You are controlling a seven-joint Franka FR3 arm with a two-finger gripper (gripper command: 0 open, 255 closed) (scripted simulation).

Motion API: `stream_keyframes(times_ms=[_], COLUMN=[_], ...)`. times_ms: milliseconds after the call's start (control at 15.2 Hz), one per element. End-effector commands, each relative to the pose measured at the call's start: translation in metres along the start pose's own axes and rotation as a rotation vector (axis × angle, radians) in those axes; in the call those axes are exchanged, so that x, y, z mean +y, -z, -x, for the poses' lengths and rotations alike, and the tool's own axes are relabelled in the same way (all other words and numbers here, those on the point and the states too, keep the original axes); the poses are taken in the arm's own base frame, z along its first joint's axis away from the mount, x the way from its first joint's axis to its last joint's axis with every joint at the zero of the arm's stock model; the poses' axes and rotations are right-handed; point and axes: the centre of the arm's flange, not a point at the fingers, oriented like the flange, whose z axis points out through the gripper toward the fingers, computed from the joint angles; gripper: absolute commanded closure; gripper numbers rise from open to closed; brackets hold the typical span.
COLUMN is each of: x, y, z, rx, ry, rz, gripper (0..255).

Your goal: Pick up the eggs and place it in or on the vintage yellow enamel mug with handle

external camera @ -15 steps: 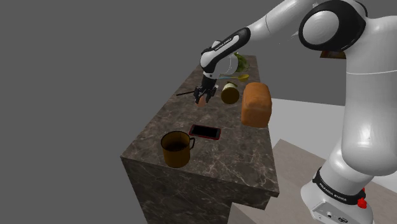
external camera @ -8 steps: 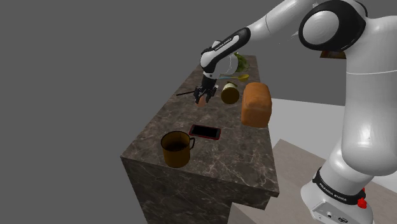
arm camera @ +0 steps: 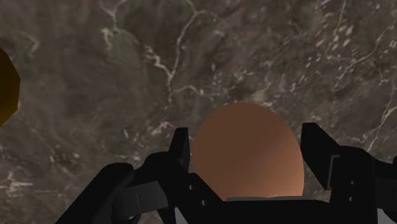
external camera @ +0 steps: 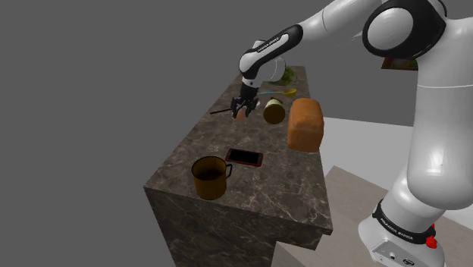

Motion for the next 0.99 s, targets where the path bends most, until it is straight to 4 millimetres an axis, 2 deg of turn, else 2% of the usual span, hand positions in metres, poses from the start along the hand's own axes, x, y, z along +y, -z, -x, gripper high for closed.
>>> stream_keyframes(times_ms=[0, 924], x=[-0.002, -0.02], y=[0.011, 0.082], z=[-0.001, -0.012], rx=[0.0, 0.0], ry=[0.0, 0.0], rz=[0.0, 0.0], gripper=[255, 255])
